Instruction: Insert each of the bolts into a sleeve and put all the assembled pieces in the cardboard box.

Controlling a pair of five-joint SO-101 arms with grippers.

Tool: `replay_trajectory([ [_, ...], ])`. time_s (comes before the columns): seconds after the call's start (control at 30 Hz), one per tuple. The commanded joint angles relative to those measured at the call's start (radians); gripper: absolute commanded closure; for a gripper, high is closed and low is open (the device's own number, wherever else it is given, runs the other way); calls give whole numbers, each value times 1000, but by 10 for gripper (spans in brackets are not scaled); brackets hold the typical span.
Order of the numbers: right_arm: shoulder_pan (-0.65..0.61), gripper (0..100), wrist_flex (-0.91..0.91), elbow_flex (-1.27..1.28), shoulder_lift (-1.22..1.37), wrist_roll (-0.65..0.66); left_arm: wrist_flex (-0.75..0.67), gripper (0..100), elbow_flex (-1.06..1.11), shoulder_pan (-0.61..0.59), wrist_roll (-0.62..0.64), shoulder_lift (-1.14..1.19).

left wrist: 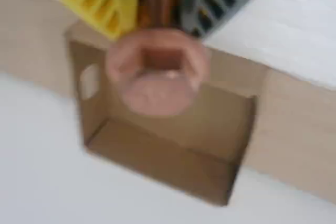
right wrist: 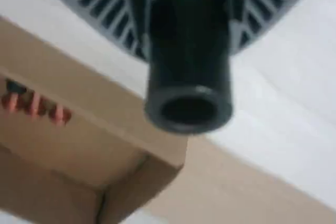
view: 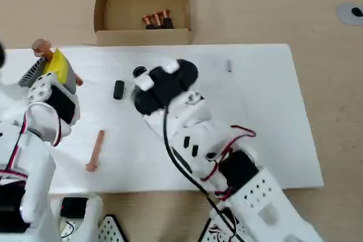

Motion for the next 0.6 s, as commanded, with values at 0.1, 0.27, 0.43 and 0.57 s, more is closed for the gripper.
replay_trajectory([
  [0.1,-88,989,-41,147,-202,5,-48,994,17,232,43,-153],
  [0.27,-154,989,-43,257,-334,5,-97,995,132,321,32,-200],
  [0.43,-154,989,-43,269,-389,6,-92,995,178,333,-20,-208],
  [0.57,-154,989,-43,268,-390,6,-92,995,207,333,-20,-214],
])
